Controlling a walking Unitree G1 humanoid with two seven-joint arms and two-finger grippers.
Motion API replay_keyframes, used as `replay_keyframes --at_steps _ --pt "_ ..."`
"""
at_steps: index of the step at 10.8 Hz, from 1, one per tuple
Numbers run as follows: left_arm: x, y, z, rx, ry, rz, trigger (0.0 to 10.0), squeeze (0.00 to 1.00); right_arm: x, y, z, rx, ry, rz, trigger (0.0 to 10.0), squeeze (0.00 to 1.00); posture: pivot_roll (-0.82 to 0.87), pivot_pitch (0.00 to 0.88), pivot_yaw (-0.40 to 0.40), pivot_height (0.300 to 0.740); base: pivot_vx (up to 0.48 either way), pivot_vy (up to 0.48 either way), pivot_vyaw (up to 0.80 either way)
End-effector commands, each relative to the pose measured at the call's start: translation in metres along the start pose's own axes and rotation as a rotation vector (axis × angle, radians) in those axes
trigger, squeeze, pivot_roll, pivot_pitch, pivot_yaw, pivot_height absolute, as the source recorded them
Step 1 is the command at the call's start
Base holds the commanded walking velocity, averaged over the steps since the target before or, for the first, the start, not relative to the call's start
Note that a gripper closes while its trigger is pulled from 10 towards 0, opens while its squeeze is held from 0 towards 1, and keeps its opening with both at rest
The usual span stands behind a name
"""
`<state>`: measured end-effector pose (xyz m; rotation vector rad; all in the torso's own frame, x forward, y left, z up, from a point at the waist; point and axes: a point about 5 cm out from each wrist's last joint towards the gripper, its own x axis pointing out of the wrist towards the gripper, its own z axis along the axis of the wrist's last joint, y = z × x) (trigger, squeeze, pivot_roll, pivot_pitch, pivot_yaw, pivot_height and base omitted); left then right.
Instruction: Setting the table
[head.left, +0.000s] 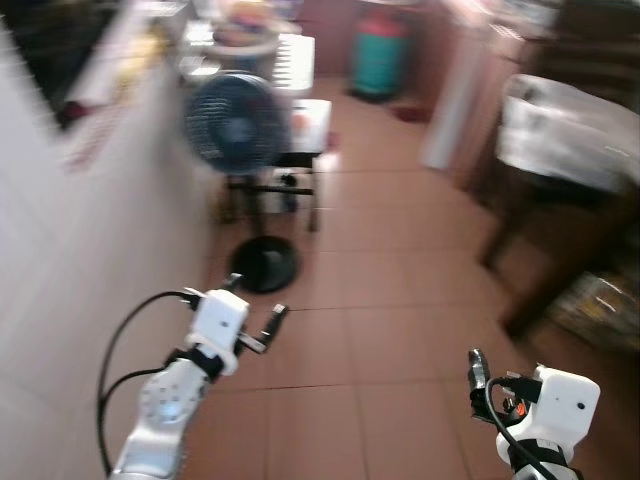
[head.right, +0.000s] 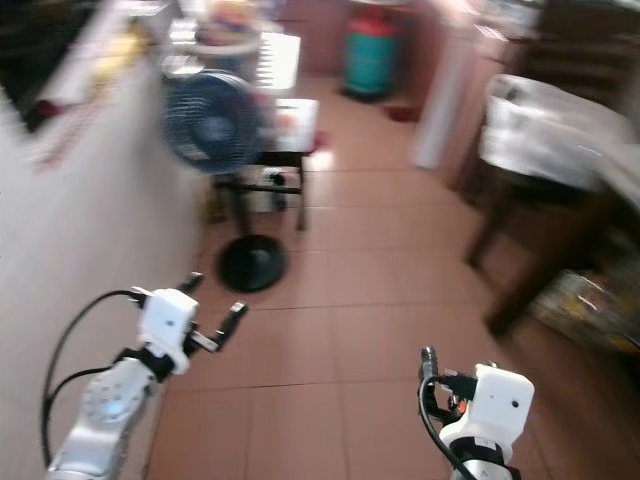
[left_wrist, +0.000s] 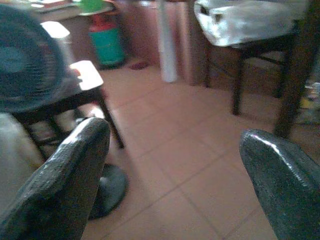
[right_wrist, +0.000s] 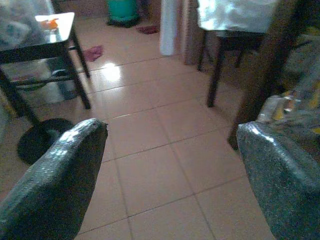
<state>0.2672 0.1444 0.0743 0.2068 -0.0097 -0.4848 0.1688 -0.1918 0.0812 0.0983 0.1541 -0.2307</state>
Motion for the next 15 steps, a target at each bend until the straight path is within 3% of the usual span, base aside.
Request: replay_keyframes --at_steps 1,4,7,8,11,15 --pt "0.004 -0.002 -0.001 0.005 0.008 -0.02 10.0 0.0 -0.004 -0.002 0.002 -0.006 -0.005 -0.019 10.0 0.0 -0.14 0.066 0.039 0.74 0.0 0.0 -0.77" --pt "0.016 -0.004 0.001 -0.01 0.018 0.012 10.0 0.01 -0.005 -0.002 0.001 0.005 0.009 -0.023 10.0 0.0 -0.12 0.085 0.034 0.74 0.0 0.0 -0.16" --pt "0.031 0.002 0.016 0.039 -0.034 0.03 10.0 0.01 0.001 0.002 0.004 -0.027 0.012 0.019 10.0 0.0 -0.07 0.09 0.015 0.74 0.0 0.0 0.0" --pt "0.029 -0.002 0.016 0.037 -0.02 0.013 10.0 0.0 0.005 0.007 0.003 -0.043 0.014 0.064 10.0 0.0 -0.07 0.094 0.046 0.74 0.0 0.0 0.0" --pt "0.023 0.003 0.013 0.05 0.019 0.037 10.0 0.0 -0.014 0.014 0.006 -0.046 0.042 0.175 10.0 0.0 -0.11 0.102 0.064 0.74 0.0 0.0 0.0" --pt "0.018 0.002 0.01 0.024 0.045 0.114 10.0 0.0 -0.001 0.011 0.02 0.007 -0.015 0.093 10.0 0.0 -0.11 0.113 0.03 0.74 0.0 0.0 -0.17"
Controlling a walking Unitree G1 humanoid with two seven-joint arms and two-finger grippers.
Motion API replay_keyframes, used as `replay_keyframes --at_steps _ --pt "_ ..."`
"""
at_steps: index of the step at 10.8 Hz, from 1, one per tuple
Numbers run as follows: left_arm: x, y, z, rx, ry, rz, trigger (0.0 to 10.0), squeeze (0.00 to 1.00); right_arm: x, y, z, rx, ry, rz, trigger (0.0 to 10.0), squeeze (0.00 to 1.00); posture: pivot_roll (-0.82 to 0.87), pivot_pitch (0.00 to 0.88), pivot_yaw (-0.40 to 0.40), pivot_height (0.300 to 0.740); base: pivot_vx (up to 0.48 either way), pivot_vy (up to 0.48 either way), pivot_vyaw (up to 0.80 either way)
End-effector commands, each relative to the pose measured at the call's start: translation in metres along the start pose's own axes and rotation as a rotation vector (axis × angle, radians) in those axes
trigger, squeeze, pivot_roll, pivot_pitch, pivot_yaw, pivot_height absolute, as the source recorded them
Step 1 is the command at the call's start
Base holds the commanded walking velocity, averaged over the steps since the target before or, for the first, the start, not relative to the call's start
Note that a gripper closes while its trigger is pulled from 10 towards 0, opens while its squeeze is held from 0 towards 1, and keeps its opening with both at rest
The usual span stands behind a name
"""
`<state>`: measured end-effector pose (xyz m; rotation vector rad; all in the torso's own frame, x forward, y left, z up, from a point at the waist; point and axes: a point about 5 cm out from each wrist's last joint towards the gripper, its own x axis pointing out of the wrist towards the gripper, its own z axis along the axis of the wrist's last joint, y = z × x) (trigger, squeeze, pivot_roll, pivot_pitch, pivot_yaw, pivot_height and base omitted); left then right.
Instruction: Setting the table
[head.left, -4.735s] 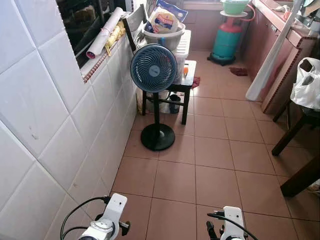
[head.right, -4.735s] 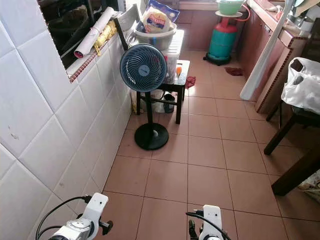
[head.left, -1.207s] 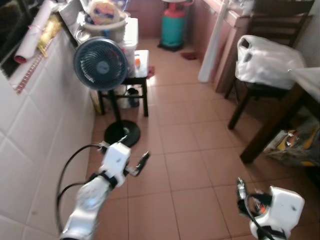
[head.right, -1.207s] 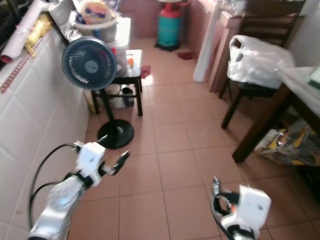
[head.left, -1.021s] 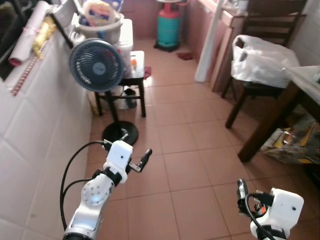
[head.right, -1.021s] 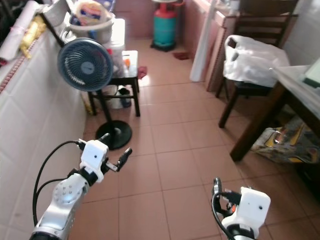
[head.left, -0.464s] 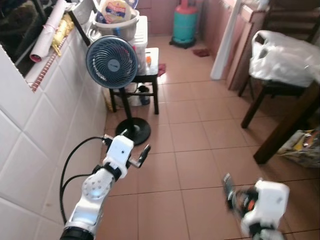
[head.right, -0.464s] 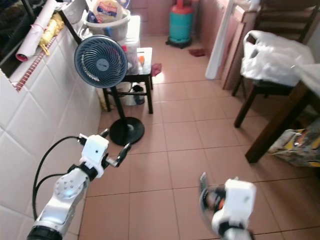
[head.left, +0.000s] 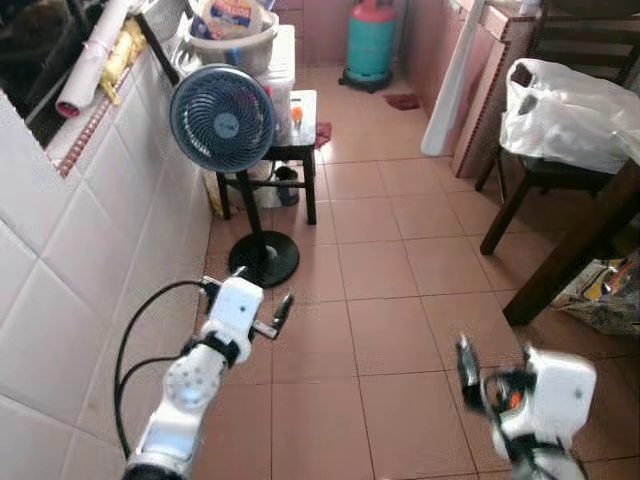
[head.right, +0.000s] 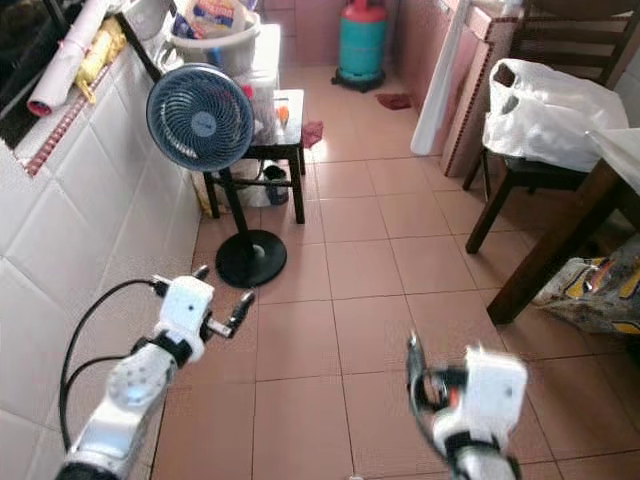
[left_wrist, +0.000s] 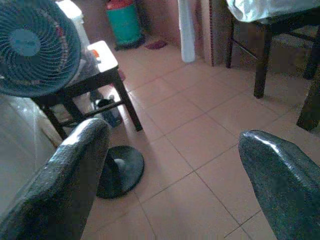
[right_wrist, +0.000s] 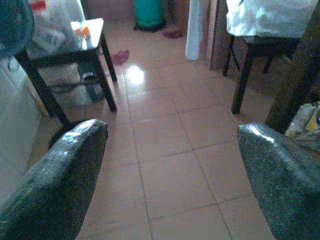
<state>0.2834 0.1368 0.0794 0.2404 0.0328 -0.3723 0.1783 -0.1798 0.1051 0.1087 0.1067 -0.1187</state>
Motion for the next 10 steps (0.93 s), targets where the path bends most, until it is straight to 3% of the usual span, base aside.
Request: replay_keyframes --at_steps 1,6,10 --pt "0.003 0.001 0.005 0.004 -0.007 0.005 10.0 0.0 -0.001 -0.001 -0.002 0.01 0.017 -0.025 10.0 0.0 -0.11 0.112 0.038 0.74 0.0 0.0 -0.78" --pt "0.015 -0.001 0.01 -0.051 0.009 0.005 10.0 0.0 0.0 -0.002 -0.003 0.027 0.021 -0.06 10.0 0.0 -0.11 0.1 0.036 0.74 0.0 0.0 -0.78" --pt "0.025 0.006 0.012 -0.096 0.025 0.038 10.0 0.0 0.006 -0.003 0.004 0.024 -0.007 -0.075 10.0 0.0 -0.11 0.102 0.044 0.74 0.0 0.0 -0.77"
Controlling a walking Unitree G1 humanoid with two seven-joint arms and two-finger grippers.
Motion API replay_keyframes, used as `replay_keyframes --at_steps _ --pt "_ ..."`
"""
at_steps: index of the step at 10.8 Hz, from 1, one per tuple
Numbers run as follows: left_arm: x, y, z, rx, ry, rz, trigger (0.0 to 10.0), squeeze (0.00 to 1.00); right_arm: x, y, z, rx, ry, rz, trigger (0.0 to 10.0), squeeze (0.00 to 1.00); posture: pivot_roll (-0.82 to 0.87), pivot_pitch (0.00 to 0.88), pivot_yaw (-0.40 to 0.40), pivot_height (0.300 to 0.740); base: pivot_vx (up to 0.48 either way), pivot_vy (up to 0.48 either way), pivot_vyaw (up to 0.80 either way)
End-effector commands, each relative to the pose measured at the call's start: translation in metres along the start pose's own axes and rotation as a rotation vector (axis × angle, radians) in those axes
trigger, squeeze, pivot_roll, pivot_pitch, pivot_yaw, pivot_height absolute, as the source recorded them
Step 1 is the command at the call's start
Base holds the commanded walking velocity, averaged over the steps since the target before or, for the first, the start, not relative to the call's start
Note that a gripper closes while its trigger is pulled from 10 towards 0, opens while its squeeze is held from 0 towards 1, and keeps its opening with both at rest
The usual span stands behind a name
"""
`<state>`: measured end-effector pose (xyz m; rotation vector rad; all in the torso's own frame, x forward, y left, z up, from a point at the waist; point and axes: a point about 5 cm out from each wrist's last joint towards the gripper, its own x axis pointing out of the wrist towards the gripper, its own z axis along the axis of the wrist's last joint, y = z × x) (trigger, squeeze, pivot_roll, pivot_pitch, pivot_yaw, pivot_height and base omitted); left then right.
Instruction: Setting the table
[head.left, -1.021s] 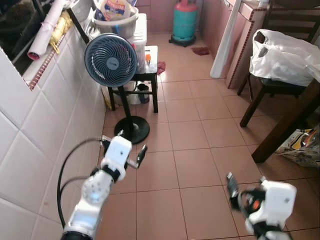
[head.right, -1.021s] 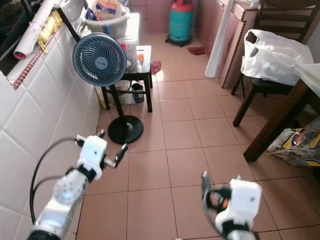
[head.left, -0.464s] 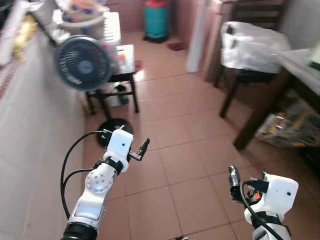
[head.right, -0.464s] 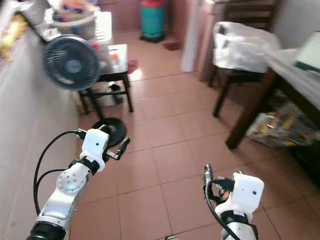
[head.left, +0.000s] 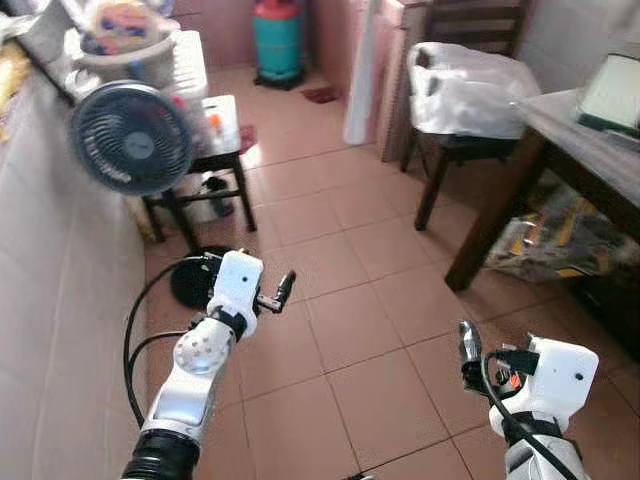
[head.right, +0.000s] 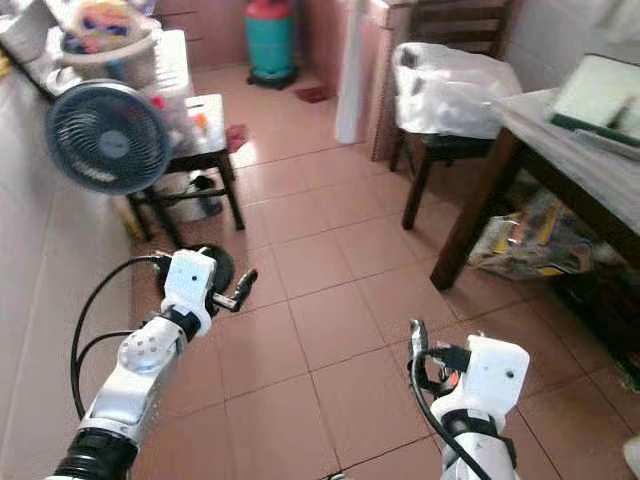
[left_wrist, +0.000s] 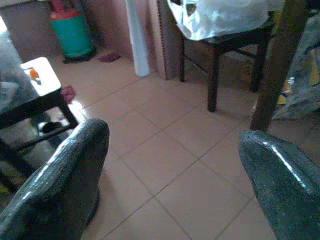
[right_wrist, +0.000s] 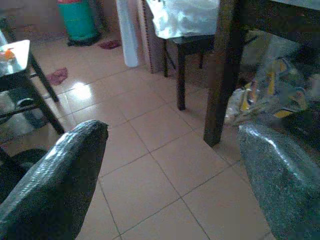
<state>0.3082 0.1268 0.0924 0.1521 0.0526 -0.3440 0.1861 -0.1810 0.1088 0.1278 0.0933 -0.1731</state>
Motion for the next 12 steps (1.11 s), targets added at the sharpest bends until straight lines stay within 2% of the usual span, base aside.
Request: replay_keyframes --at_steps 1,4,9,12 --pt "0.0 0.004 -0.003 -0.006 0.023 0.015 10.0 0.0 -0.002 -0.003 -0.001 0.005 0.009 -0.027 10.0 0.0 -0.12 0.104 0.047 0.74 0.0 0.0 -0.77" --pt "0.002 0.003 -0.007 -0.008 0.037 0.022 10.0 0.0 -0.004 -0.002 -0.003 0.01 0.019 -0.027 10.0 0.0 -0.13 0.103 0.05 0.74 0.0 0.0 -0.77" --pt "0.001 0.007 -0.015 -0.016 0.075 0.048 10.0 0.0 -0.008 -0.01 -0.004 -0.02 0.033 -0.028 10.0 0.0 -0.13 0.107 0.046 0.74 0.0 0.0 -0.78" --pt "0.005 0.011 -0.014 -0.035 0.078 0.07 10.0 0.0 -0.009 -0.009 -0.002 -0.016 0.03 -0.032 10.0 0.0 -0.13 0.122 0.041 0.74 0.0 0.0 -0.78"
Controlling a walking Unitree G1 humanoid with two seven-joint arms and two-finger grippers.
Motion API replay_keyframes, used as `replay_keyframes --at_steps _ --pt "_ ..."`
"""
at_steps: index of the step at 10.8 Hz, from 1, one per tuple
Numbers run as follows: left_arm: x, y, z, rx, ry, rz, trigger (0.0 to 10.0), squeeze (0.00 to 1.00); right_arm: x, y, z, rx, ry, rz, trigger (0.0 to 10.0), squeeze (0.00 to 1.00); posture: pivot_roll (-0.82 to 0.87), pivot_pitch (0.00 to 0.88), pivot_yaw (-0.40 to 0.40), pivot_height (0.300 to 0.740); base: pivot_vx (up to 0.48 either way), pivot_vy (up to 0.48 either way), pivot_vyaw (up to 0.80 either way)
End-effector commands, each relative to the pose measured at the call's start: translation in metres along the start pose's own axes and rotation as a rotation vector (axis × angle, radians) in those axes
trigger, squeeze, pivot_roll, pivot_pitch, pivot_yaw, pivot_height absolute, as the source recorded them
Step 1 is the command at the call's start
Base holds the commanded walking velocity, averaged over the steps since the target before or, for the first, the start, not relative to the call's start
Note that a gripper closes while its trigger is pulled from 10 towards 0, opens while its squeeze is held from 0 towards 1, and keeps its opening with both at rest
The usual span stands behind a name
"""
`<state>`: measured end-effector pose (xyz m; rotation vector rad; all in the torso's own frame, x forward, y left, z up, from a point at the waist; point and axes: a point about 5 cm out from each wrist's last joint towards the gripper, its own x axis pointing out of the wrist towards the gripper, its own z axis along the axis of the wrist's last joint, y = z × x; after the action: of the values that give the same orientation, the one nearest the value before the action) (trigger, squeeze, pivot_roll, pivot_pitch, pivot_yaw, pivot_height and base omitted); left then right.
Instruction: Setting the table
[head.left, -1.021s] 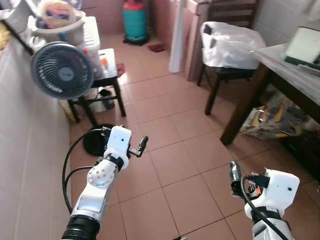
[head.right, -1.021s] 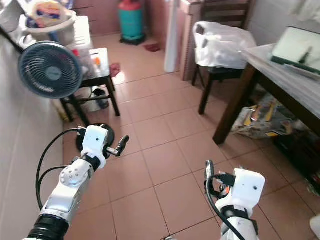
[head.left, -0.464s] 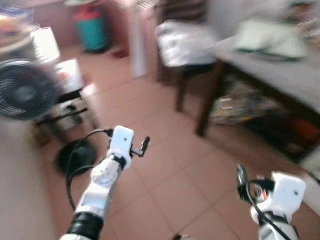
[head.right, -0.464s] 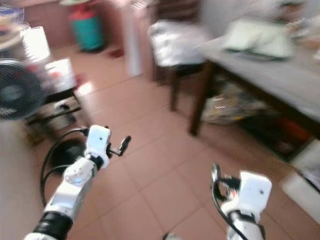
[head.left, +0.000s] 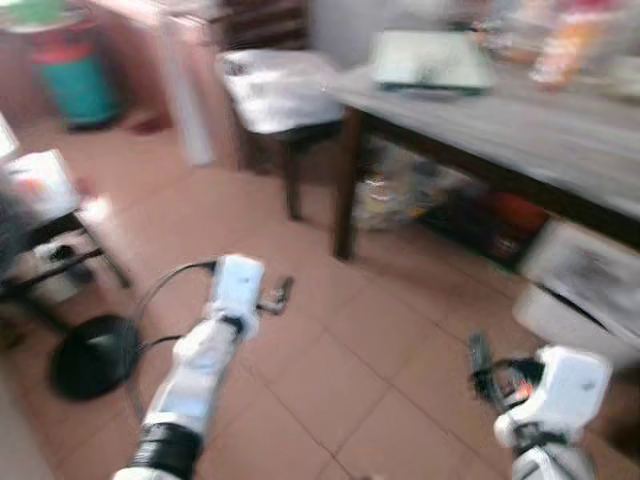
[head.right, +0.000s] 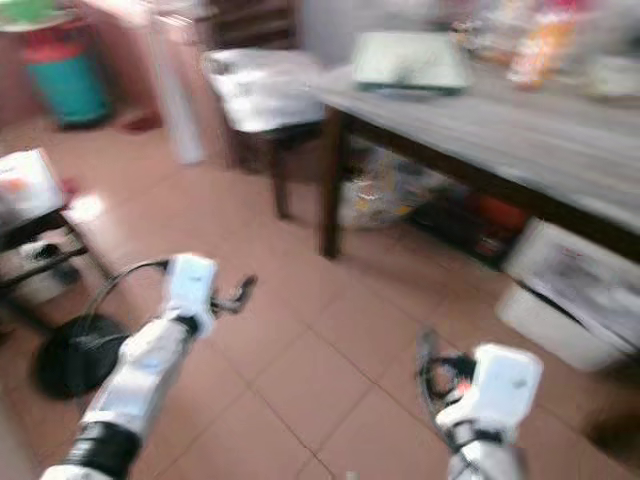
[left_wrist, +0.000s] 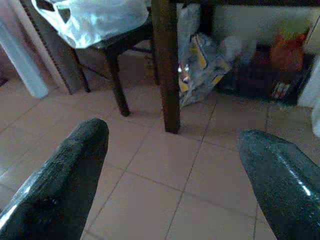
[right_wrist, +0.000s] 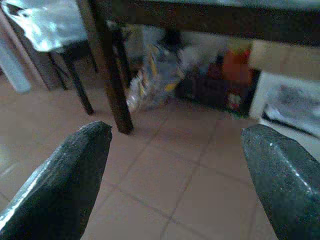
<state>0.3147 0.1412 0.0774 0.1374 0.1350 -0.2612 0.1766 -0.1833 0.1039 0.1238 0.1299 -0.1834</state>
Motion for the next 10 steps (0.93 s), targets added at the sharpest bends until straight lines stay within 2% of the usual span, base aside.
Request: replay_keyframes --at_steps 1,4,5,7,8,10 --pt "0.0028 0.0006 0.0029 -0.017 -0.002 0.022 10.0 0.0 -0.001 -0.0033 0.0037 -0.011 -0.005 -0.015 10.0 0.0 -0.13 0.123 0.035 0.74 0.0 0.0 -0.77" --pt "0.0006 0.0012 -0.0027 -0.018 0.009 0.062 10.0 0.0 -0.007 -0.0059 0.0073 -0.035 0.007 0.049 10.0 0.0 -0.14 0.118 0.032 0.74 0.0 0.0 -0.78" --pt "0.0021 0.0039 -0.0016 0.007 0.0 0.076 10.0 0.0 -0.0089 -0.0061 0.0086 -0.043 0.008 0.063 10.0 0.0 -0.14 0.112 0.037 0.74 0.0 0.0 -0.78" --pt "0.0044 0.0027 -0.001 0.006 0.005 0.068 10.0 0.0 -0.0092 -0.0047 0.0079 -0.036 0.007 0.052 10.0 0.0 -0.15 0.112 0.05 0.74 0.0 0.0 -0.78" --pt "0.0053 0.0027 -0.0006 -0.004 0.01 0.06 10.0 0.0 -0.0098 -0.0021 0.0075 -0.018 0.0 0.043 10.0 0.0 -0.14 0.115 0.058 0.74 0.0 0.0 -0.56" --pt "0.0062 0.0026 -0.0015 -0.006 0.019 0.056 10.0 0.0 -0.0109 0.0025 0.0052 -0.019 0.005 0.046 10.0 0.0 -0.14 0.117 0.06 0.74 0.0 0.0 0.0"
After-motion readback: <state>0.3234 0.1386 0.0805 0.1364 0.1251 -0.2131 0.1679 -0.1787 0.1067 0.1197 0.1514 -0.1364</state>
